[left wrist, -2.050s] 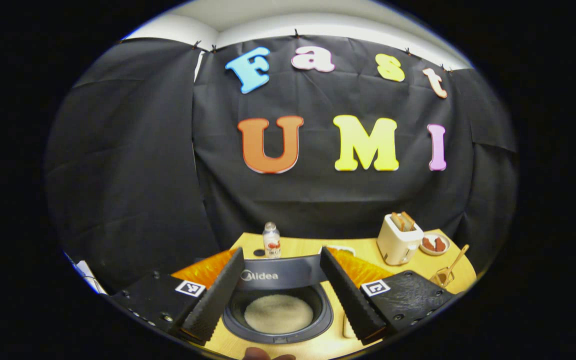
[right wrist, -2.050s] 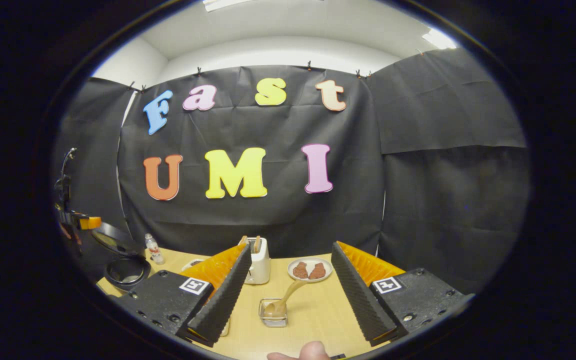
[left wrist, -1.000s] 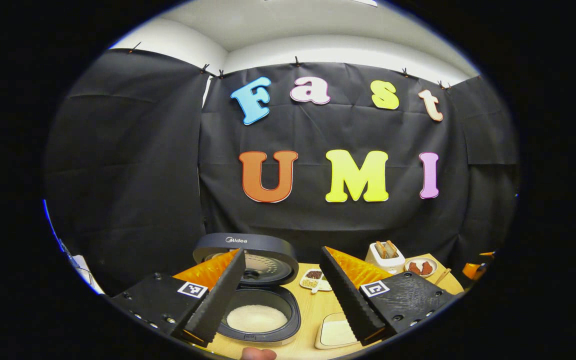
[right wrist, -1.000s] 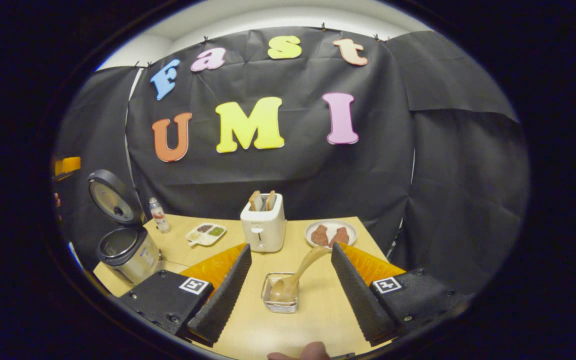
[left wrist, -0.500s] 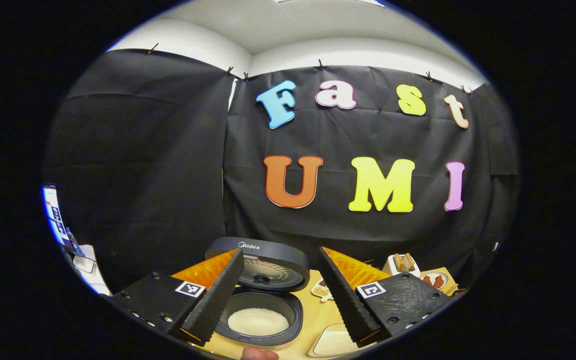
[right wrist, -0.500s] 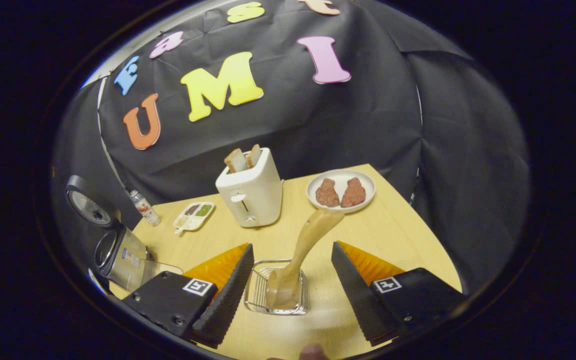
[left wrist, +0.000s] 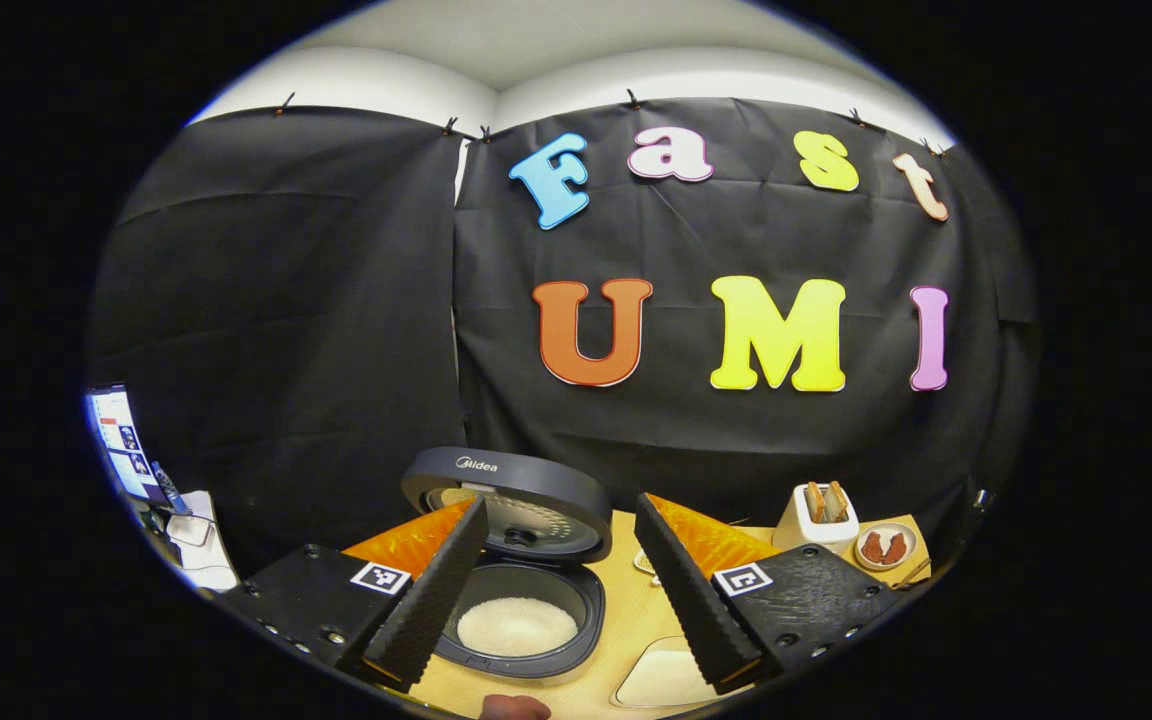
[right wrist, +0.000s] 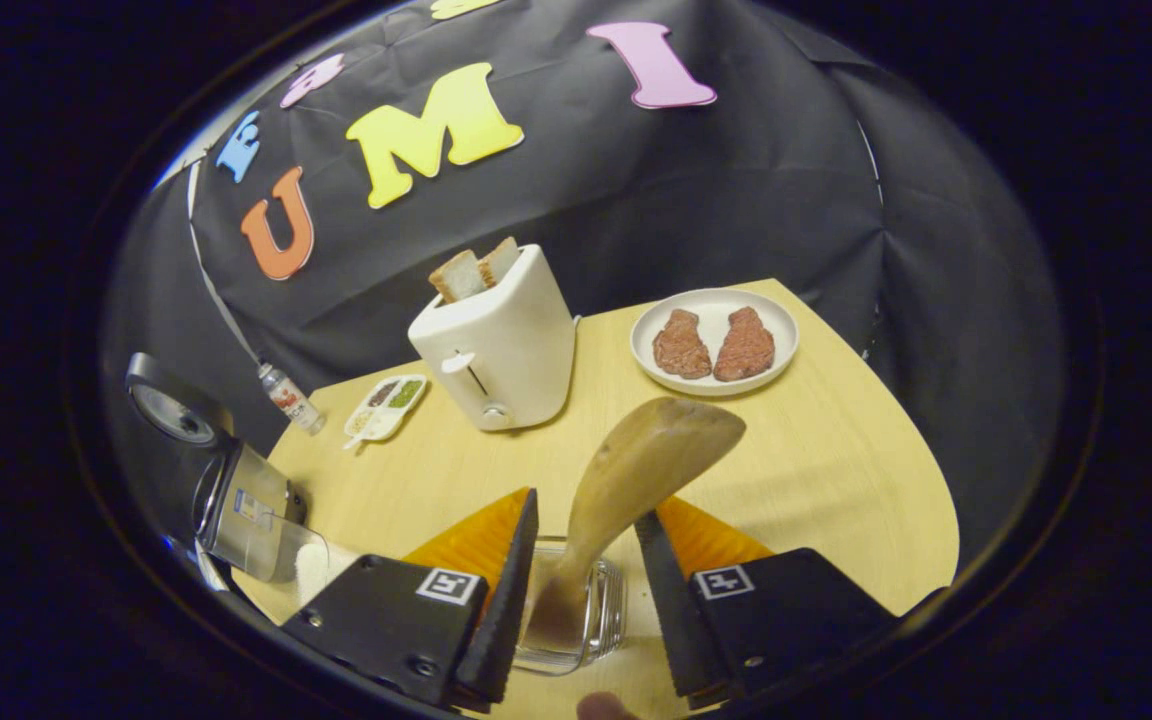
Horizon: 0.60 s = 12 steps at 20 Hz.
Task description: Close the left gripper, press the button to open the rice cooker; take a wooden spoon from the chopstick holder with the right hand, scoop a spoonful of rice and pour it into the rice cooker, then put the wooden spoon back into the chopstick holder.
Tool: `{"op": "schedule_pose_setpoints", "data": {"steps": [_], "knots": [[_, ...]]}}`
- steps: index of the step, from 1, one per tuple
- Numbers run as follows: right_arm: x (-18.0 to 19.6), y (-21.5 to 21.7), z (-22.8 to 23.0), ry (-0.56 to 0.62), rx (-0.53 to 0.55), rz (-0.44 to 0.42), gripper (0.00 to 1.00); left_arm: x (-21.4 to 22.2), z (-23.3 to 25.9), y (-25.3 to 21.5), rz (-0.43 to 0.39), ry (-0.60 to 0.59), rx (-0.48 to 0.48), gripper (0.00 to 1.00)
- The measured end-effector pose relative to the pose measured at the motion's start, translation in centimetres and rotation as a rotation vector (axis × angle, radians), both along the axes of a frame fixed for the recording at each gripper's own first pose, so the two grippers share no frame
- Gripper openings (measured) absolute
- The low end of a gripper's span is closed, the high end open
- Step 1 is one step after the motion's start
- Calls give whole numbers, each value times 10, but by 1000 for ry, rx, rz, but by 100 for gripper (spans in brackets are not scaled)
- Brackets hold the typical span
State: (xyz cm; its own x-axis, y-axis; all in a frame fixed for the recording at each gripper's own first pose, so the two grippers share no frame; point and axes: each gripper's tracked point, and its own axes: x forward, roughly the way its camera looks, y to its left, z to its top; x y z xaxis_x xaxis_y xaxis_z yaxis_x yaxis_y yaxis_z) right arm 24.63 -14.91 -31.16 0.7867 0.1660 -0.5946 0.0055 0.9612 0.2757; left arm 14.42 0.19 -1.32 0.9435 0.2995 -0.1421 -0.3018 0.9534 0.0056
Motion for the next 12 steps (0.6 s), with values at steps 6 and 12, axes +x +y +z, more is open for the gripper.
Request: {"op": "schedule_pose_setpoints", "data": {"steps": [6,12], "knots": [[-14,3,9,22,42,3,24,5,-1,-6,-30,-8,-8,95],[-32,17,48,-22,4,-13,15,-3,1,13,-77,-38,19,95]]}}
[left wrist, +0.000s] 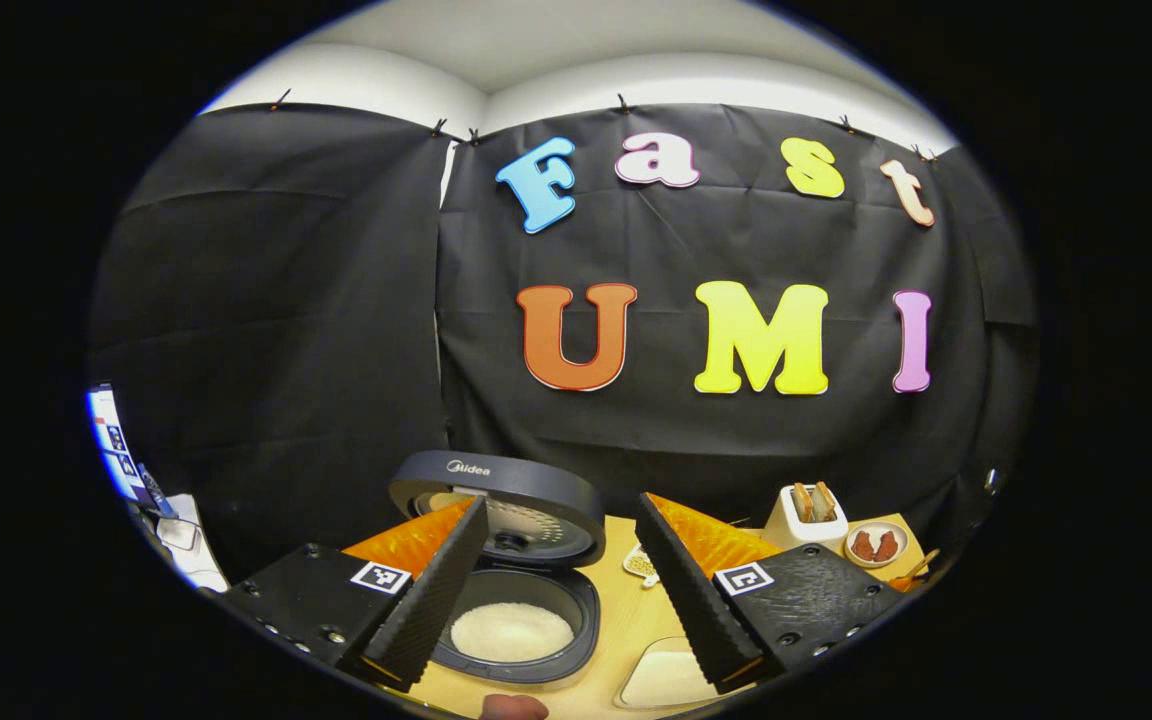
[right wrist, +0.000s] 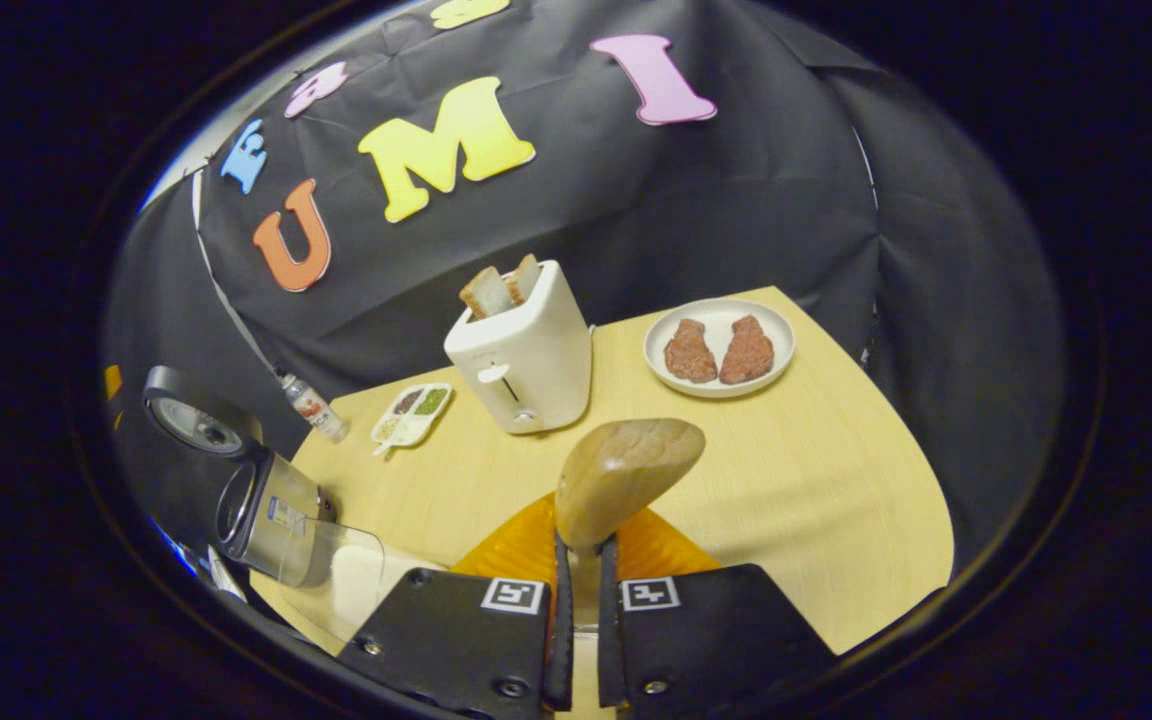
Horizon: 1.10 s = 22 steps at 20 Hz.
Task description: Close the left gripper, press the button to open the rice cooker; take a wooden spoon from the chopstick holder with the right hand, scoop a spoonful of rice and pour it into the rice cooker, then put the wooden spoon back into the chopstick holder.
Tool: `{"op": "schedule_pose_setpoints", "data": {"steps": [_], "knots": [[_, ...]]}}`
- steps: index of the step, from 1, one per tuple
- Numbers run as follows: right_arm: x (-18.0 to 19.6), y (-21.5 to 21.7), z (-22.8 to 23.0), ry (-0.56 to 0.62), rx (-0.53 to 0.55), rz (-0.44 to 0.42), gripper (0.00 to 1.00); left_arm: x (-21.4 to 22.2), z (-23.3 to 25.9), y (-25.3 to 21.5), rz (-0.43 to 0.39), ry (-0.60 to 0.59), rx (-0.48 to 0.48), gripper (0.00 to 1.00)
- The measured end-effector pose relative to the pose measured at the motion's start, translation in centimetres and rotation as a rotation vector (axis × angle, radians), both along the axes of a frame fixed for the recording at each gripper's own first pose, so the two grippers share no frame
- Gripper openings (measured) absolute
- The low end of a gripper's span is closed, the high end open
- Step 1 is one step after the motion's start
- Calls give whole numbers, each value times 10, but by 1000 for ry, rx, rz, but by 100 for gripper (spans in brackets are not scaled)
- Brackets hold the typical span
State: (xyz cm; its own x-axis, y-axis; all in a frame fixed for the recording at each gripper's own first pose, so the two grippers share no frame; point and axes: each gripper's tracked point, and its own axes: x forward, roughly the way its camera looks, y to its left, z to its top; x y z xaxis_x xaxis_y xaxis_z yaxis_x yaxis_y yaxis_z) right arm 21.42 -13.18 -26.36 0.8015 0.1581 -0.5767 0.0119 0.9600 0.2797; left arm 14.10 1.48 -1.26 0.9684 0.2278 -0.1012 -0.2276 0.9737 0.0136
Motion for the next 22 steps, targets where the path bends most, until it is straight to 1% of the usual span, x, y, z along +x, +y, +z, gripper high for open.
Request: {"op": "schedule_pose_setpoints", "data": {"steps": [2,5,7,8,11,14,17,19,22], "knots": [[-7,7,23,-29,-32,-7,13,-8,1,8,-29,-13,10,95],[-17,16,65,-87,-91,-43,12,-20,1,26,-66,-42,21,95],[-25,30,97,-129,-115,-66,12,-29,0,42,-84,-55,38,100],[-28,44,109,-149,-123,-67,12,-34,0,51,-90,-63,44,94],[-38,93,134,-196,-116,-46,12,-46,0,79,-96,-75,42,93],[-50,147,130,-203,-97,-5,12,-59,-4,110,-85,-70,34,93],[-58,188,100,-160,-112,44,12,-74,-7,139,-70,-62,28,93],[-61,204,72,-121,-146,61,12,-83,-10,156,-53,-56,36,94],[-61,212,25,-72,-248,70,12,-95,-19,179,-25,-37,35,94]]}}
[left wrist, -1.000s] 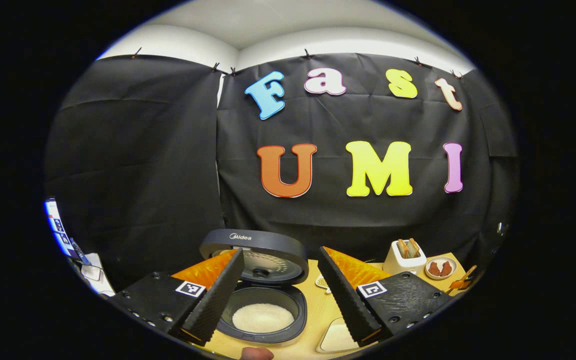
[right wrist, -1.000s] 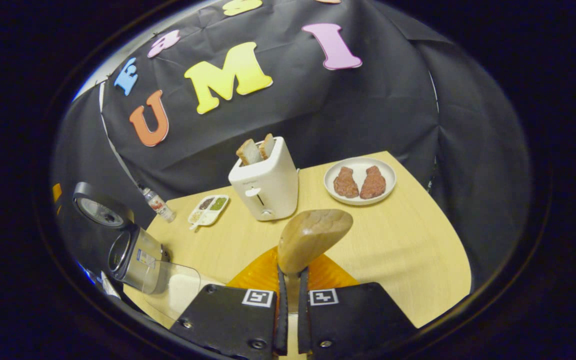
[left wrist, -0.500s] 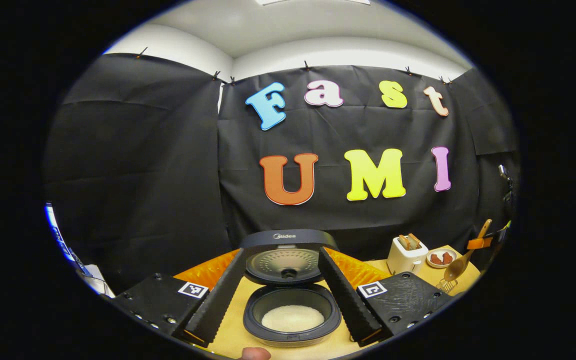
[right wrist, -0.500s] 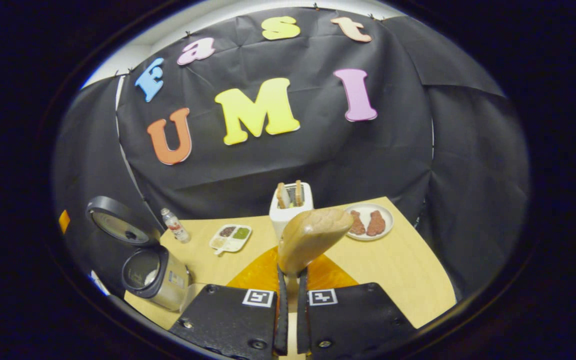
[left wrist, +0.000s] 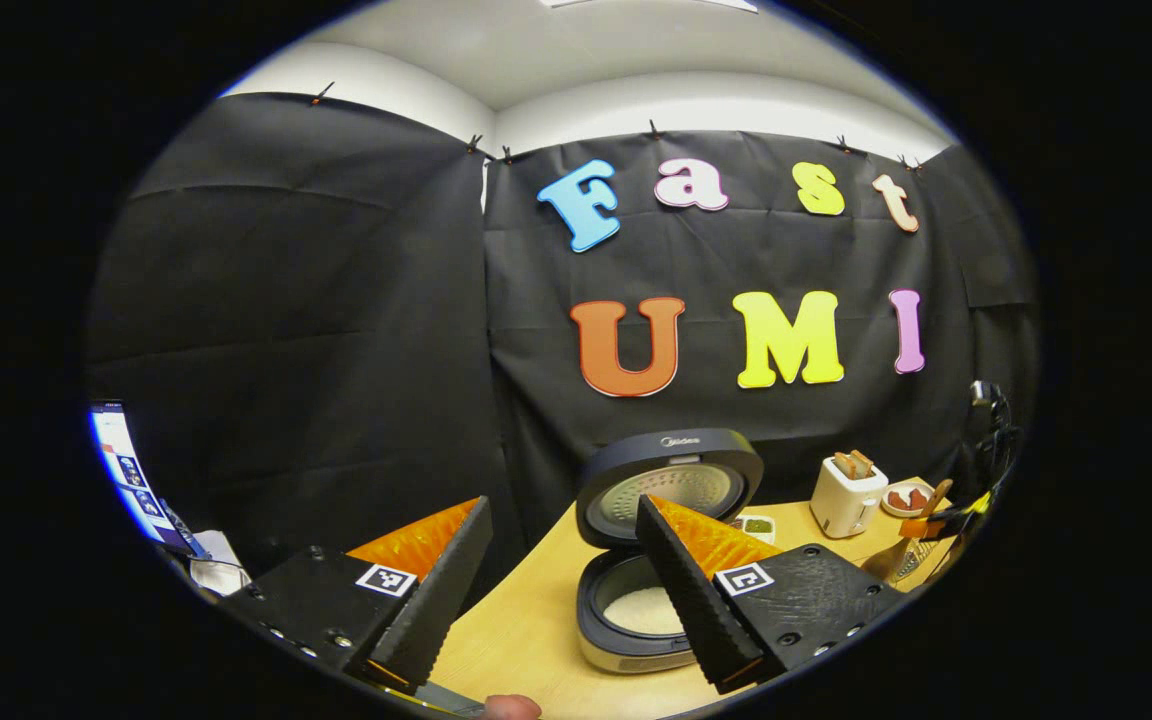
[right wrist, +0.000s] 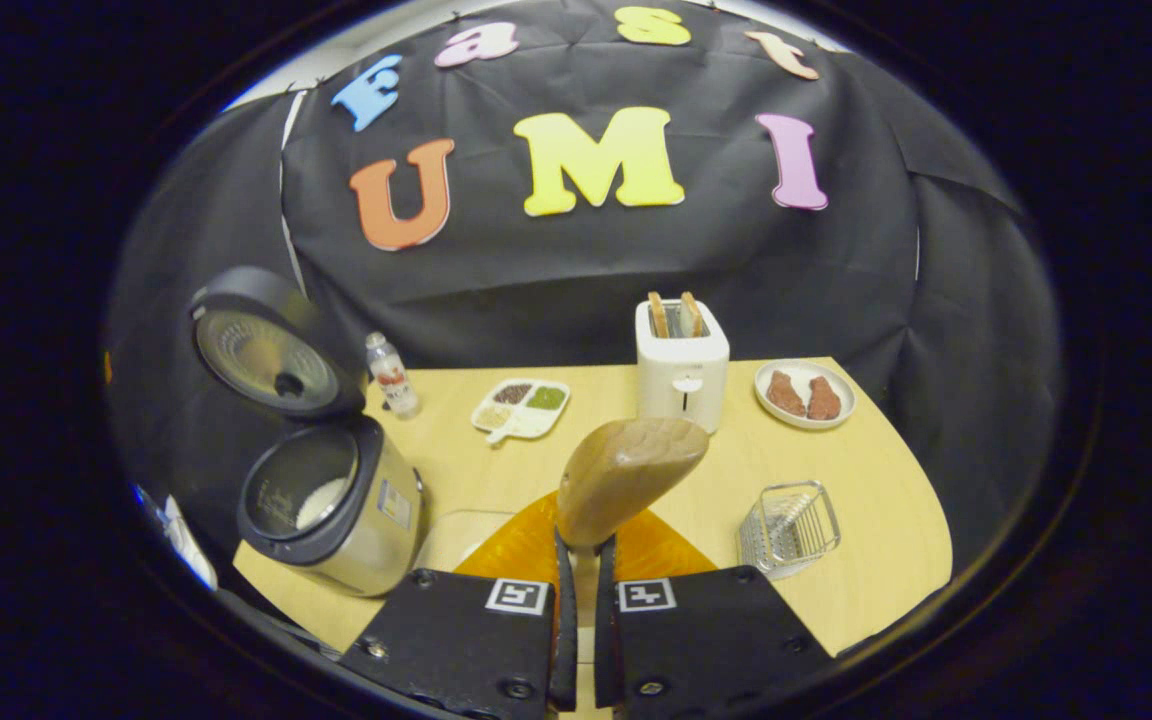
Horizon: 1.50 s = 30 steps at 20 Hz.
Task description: Close the left gripper, press the button to open the rice cooker; take a wooden spoon from the chopstick holder with the right hand, scoop a spoonful of rice and pour it into the rice cooker, then put the wooden spoon back into the chopstick holder.
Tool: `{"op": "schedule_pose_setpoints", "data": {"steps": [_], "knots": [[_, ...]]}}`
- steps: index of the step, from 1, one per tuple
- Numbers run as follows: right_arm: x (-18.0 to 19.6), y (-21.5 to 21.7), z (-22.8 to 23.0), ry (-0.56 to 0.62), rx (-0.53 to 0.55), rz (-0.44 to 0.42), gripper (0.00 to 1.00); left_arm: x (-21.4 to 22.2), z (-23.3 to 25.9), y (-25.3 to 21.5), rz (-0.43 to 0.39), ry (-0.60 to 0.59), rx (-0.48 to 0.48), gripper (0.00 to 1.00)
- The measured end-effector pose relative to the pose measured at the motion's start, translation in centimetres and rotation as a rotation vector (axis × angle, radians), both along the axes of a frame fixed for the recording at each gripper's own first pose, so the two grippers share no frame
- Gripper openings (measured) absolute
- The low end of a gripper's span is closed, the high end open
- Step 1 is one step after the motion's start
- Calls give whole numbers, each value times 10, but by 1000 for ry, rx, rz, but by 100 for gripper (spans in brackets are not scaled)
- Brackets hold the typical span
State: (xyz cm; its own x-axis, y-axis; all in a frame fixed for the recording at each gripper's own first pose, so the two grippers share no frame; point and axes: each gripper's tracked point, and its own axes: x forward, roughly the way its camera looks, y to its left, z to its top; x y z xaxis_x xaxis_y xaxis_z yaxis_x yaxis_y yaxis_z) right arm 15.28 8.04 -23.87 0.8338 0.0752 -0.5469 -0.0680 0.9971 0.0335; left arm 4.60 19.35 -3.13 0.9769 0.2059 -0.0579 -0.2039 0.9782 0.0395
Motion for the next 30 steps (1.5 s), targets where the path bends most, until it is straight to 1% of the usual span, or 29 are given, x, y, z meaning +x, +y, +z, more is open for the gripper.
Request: {"op": "schedule_pose_setpoints", "data": {"steps": [2,5,7,9,11,14,19,21,22,24,27,30], "knots": [[2,4,-21,8,-54,-12,12,-6,-7,11,17,23,-2,94],[11,8,-36,-38,-177,-9,12,-13,-14,24,33,46,-3,94],[15,11,-48,-58,-237,-12,12,-16,-19,28,37,64,-5,93],[18,15,-57,-68,-259,-11,12,-18,-21,31,42,79,-1,94],[20,27,-63,-62,-234,-7,12,-22,-20,33,42,80,-1,94],[17,57,-73,-27,-109,24,12,-28,-25,38,50,91,-3,94],[13,94,-74,23,72,88,12,-35,-25,42,62,95,-3,94],[10,105,-72,56,181,94,12,-36,-25,41,63,102,0,94],[10,108,-71,73,243,84,12,-36,-26,40,63,103,1,94],[12,104,-71,120,370,30,12,-37,-24,39,63,100,0,94],[15,89,-71,173,536,-54,12,-37,-22,34,60,98,2,94],[19,70,-69,197,696,-122,12,-35,-21,27,54,104,6,93]]}}
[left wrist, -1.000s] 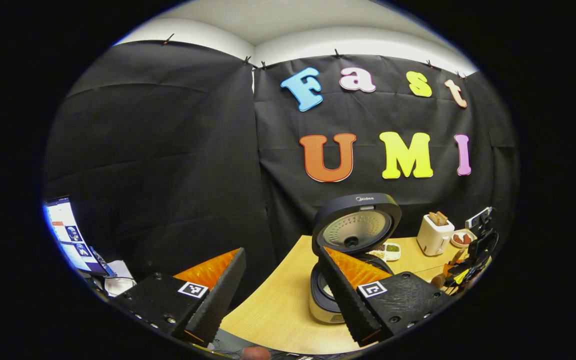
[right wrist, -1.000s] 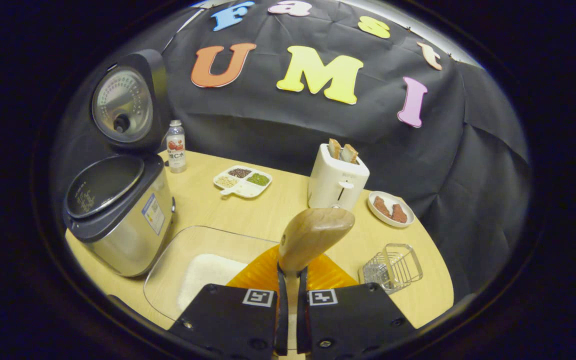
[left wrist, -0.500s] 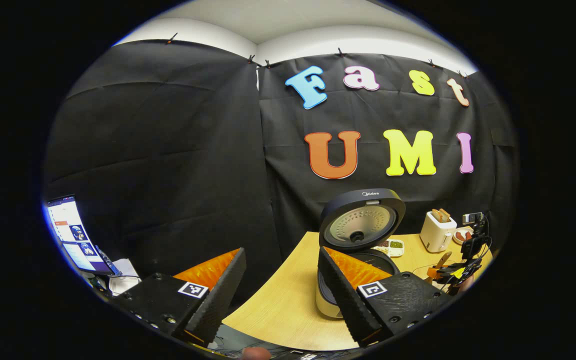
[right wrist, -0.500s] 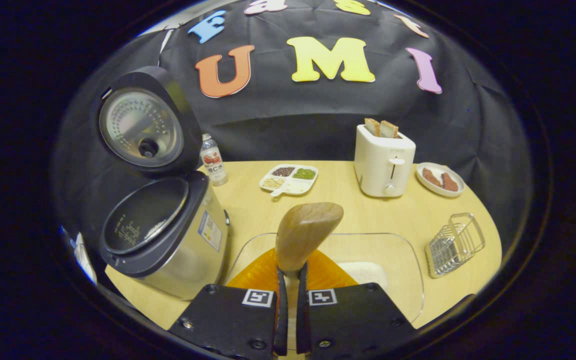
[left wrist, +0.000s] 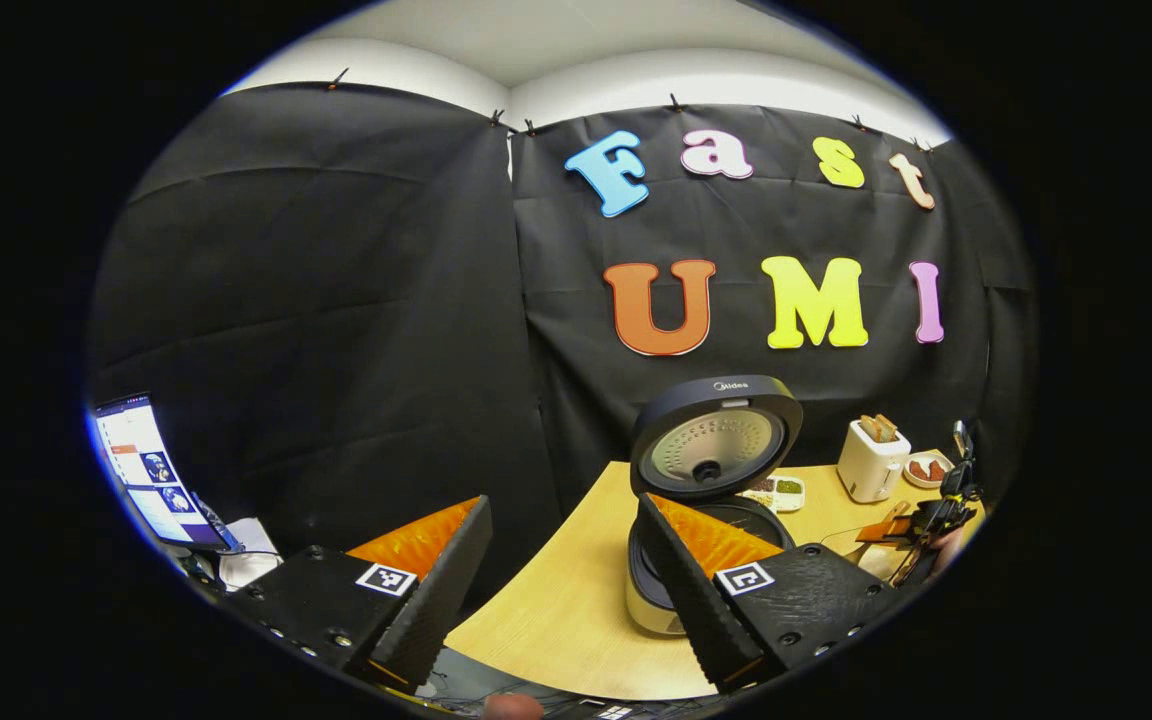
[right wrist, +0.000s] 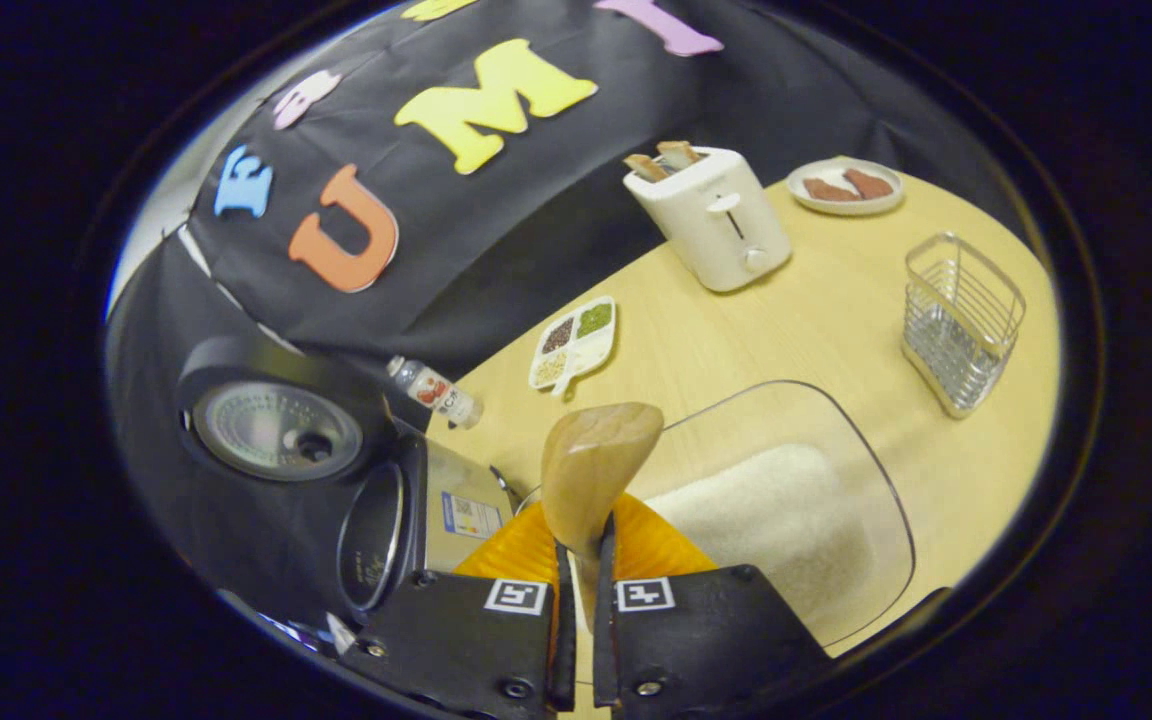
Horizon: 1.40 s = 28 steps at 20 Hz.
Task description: Close the left gripper, press the button to open the rice cooker; take a wooden spoon from the chopstick holder with the right hand, scoop a spoonful of rice and pour it into the rice cooker, then put the wooden spoon back into the chopstick holder.
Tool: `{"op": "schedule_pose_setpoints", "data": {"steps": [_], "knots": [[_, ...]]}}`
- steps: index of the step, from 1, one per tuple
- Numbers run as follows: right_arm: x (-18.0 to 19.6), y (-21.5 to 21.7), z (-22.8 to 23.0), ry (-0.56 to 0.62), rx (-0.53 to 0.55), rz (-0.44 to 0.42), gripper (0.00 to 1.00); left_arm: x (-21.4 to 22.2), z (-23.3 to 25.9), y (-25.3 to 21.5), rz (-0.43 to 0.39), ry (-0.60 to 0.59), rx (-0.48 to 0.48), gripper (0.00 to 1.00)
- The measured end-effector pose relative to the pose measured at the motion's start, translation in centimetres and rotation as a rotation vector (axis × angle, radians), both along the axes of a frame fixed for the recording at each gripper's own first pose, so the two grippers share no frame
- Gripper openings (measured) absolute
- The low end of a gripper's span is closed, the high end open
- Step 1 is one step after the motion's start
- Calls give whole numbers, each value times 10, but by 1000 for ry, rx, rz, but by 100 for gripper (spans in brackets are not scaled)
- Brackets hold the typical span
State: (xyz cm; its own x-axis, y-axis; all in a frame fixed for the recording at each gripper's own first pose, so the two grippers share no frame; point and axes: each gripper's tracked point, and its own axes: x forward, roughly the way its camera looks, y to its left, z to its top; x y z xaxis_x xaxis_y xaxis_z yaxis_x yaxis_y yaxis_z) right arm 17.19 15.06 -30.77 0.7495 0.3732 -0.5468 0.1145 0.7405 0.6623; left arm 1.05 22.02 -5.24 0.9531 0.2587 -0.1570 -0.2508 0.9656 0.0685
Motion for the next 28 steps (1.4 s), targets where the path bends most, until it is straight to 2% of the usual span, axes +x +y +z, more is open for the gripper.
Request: {"op": "schedule_pose_setpoints", "data": {"steps": [5,7,8,9,10,12,13,16,21,28], "knots": [[-2,-25,-1,49,210,-88,12,7,6,-24,-35,-1,0,94],[1,-36,8,44,259,-116,12,9,13,-38,-61,-16,1,94],[-1,-44,16,38,275,-129,12,12,14,-46,-76,-23,3,94],[-2,-52,24,31,285,-143,12,13,15,-52,-87,-27,3,86],[-5,-63,35,17,290,-154,12,15,17,-58,-97,-33,3,94],[-6,-75,59,-16,297,-164,12,14,22,-66,-114,-50,1,90],[-5,-80,70,-32,303,-168,12,14,23,-69,-119,-57,-1,95],[-4,-83,105,-69,331,-170,12,12,26,-71,-122,-73,-6,96],[1,-52,158,-124,369,-110,11,-2,23,-70,-113,-79,-6,95],[19,51,206,-172,387,45,12,-36,21,-60,-81,-75,-30,96]]}}
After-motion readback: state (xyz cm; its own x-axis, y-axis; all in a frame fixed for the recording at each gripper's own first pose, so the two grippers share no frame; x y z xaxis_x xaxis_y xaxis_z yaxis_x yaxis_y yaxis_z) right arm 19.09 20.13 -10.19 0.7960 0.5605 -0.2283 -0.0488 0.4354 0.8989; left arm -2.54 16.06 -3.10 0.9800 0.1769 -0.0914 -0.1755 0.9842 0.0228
